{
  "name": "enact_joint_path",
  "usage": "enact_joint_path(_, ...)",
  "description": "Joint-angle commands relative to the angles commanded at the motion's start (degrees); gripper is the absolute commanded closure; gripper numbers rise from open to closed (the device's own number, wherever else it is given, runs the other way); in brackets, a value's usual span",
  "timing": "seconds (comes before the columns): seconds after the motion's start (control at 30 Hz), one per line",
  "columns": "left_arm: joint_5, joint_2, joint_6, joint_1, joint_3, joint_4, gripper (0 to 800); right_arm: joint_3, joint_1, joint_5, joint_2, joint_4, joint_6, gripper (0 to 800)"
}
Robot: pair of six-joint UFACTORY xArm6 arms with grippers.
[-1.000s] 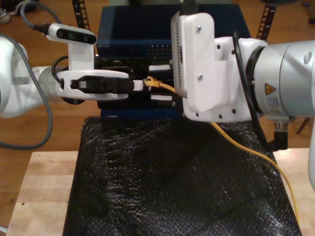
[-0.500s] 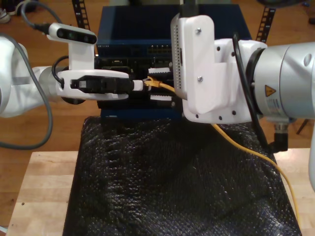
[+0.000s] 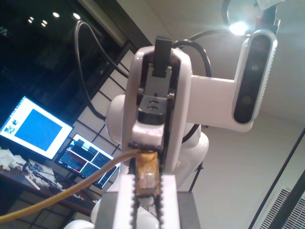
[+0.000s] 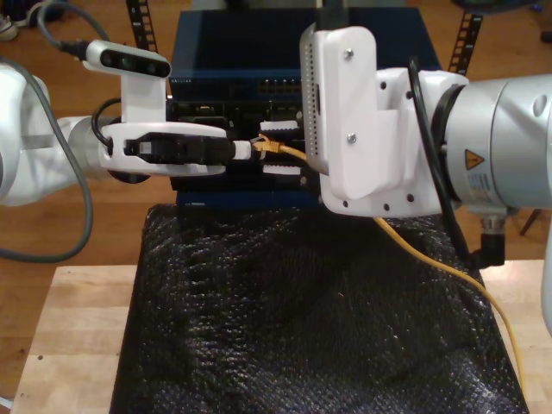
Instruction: Grab the cable and plug it in
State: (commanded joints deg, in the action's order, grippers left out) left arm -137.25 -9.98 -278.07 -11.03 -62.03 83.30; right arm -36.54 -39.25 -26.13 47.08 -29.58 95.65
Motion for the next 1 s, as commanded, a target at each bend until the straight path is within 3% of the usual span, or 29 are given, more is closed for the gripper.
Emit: enact_joint_path(1.0, -0.3, -0.1, 0.0, 0.1, 0.0, 0.0, 798, 0.2, -0.1, -0.1, 0.7, -0.5, -0.2, 579)
